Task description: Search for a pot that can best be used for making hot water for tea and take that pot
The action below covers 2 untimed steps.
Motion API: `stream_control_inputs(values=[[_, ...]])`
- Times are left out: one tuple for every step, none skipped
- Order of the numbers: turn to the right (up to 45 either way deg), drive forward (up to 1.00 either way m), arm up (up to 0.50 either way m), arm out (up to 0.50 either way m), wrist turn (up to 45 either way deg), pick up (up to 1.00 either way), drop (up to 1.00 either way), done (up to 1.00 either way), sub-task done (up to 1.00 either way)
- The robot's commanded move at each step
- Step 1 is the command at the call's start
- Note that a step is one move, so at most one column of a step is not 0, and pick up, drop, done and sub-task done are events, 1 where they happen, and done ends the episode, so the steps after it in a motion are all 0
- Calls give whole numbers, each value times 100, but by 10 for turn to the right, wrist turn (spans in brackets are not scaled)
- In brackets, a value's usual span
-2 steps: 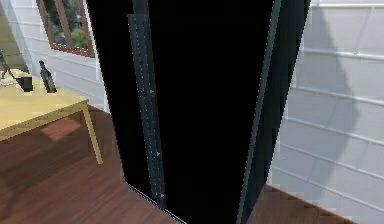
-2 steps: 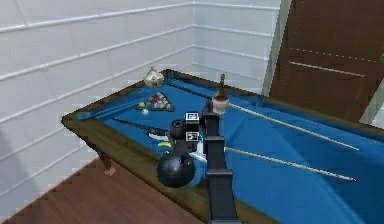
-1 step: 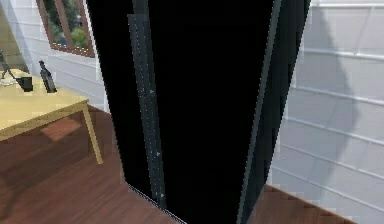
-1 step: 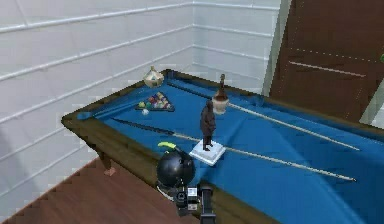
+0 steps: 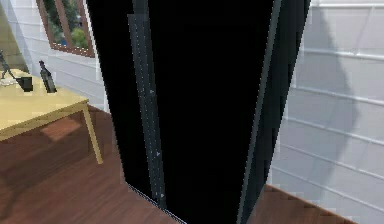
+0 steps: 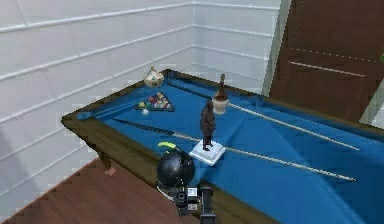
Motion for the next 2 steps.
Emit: stream_control_inputs(values=[[0, 0, 10, 0, 0, 0, 0, 0, 0], [0, 0, 0, 0, 0, 0, 0, 100, 0]])
